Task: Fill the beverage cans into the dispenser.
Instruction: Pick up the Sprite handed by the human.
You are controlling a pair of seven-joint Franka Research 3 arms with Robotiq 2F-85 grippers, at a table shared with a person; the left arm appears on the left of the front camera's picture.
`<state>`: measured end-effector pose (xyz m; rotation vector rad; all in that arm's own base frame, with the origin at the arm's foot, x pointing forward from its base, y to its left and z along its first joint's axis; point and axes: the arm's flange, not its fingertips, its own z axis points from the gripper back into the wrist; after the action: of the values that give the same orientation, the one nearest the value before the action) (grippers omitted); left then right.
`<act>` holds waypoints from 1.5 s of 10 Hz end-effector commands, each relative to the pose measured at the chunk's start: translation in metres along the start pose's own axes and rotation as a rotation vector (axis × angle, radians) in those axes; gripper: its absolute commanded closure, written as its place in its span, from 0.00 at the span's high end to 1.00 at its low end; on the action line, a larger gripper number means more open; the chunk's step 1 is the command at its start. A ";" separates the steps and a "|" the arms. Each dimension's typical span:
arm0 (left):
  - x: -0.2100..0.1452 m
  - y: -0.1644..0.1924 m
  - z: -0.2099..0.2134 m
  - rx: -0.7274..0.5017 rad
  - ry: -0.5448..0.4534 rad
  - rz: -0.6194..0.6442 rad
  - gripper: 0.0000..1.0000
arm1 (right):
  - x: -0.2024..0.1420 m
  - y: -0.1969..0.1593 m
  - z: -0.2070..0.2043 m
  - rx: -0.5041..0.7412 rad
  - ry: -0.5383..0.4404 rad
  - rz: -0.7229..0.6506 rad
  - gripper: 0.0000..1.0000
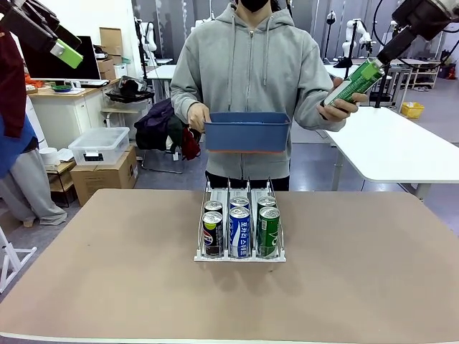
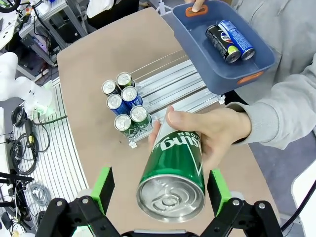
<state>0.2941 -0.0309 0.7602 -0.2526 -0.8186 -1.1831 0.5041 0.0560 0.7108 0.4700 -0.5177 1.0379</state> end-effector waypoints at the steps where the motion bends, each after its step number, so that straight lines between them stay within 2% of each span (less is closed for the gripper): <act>1: 0.000 0.000 0.000 0.000 0.001 0.001 1.00 | 0.001 -0.003 0.000 0.036 -0.023 0.013 1.00; 9: 0.000 0.000 0.000 0.000 0.001 0.001 1.00 | 0.001 -0.003 -0.007 0.012 0.002 -0.003 1.00; 10: 0.000 0.000 0.000 0.000 0.001 0.001 1.00 | -0.001 -0.003 -0.009 0.006 0.020 -0.036 0.80; 11: 0.000 0.000 0.000 0.000 0.001 0.001 1.00 | -0.001 -0.004 -0.009 0.012 0.019 -0.040 0.80; 12: 0.000 0.000 0.000 0.000 0.001 0.001 1.00 | -0.001 -0.004 -0.008 0.022 0.020 -0.038 0.60; 13: 0.000 0.000 0.000 0.000 0.001 0.001 1.00 | -0.002 -0.003 -0.008 0.026 0.018 -0.042 0.76; 14: 0.000 0.000 0.000 0.000 0.001 0.001 1.00 | -0.002 -0.005 -0.007 0.024 0.014 -0.046 0.40; 15: 0.000 0.000 0.000 0.000 0.001 0.001 1.00 | -0.002 -0.005 -0.006 0.024 0.011 -0.046 0.56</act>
<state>0.2941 -0.0309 0.7602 -0.2526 -0.8185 -1.1831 0.5096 0.0546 0.7029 0.4801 -0.5024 1.0171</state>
